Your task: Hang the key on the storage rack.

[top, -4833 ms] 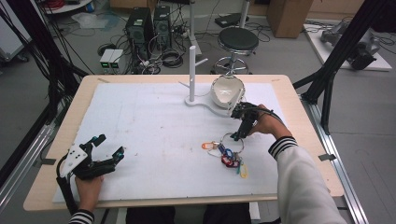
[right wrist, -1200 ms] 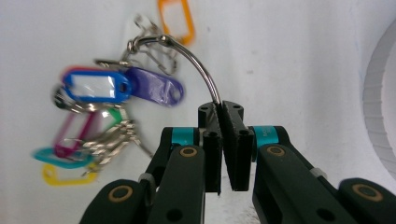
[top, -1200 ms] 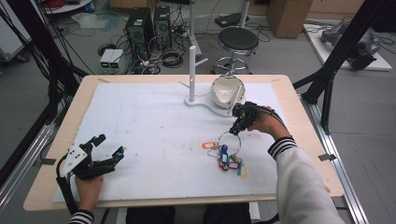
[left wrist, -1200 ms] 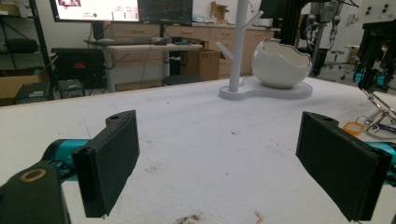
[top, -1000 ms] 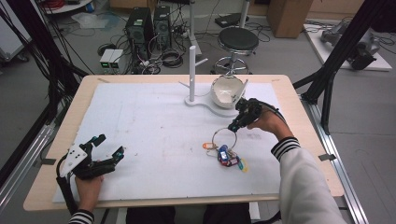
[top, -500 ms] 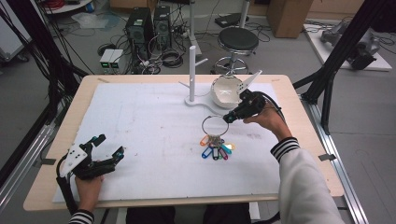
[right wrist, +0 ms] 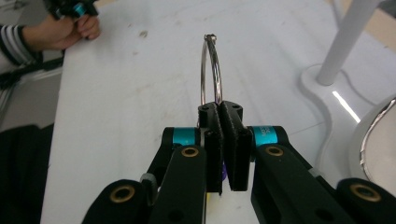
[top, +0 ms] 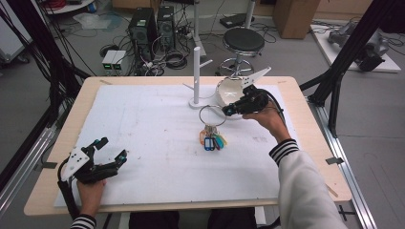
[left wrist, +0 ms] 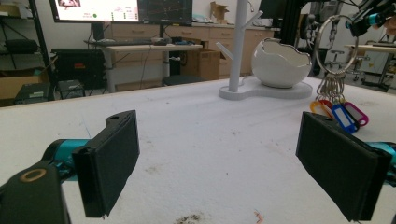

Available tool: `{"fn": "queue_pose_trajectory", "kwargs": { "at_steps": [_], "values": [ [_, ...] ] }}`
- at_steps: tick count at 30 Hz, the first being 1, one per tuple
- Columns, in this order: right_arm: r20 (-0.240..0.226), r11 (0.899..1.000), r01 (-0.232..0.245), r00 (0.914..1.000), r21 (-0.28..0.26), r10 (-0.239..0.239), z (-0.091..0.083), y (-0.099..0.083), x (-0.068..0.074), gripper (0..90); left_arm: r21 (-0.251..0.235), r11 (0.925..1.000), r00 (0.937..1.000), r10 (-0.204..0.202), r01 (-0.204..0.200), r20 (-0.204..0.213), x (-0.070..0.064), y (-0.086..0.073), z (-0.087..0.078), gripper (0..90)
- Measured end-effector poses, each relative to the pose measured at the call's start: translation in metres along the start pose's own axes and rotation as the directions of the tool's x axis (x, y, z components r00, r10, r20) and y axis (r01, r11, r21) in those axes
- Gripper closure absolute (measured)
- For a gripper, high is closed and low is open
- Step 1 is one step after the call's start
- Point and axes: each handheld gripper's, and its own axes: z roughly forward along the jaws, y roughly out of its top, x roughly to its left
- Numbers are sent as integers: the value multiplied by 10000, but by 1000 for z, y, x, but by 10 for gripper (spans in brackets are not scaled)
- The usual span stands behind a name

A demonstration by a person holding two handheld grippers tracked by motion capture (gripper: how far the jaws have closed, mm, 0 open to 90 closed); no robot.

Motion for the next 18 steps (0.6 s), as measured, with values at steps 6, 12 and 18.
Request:
{"fn": "queue_pose_trajectory", "kwargs": {
  "at_steps": [6, 12, 18],
  "values": [
    [498, 9977, -115, 9986, -675, 149, 2, 8, 1, 884, -14, 10000, 10000, -11, 11, -5, 0, 0, 0, 139],
    [907, 9934, 91, 9959, -1141, 13, 3, 24, 2, 884, -10, 10000, 10000, -15, 15, -7, 0, 0, 0, 139],
    [1223, 9886, 151, 9925, -1499, 34, 9, 35, 1, 884, -5, 10000, 10000, -15, 15, 3, 0, 0, 0, 139]
  ]
}}
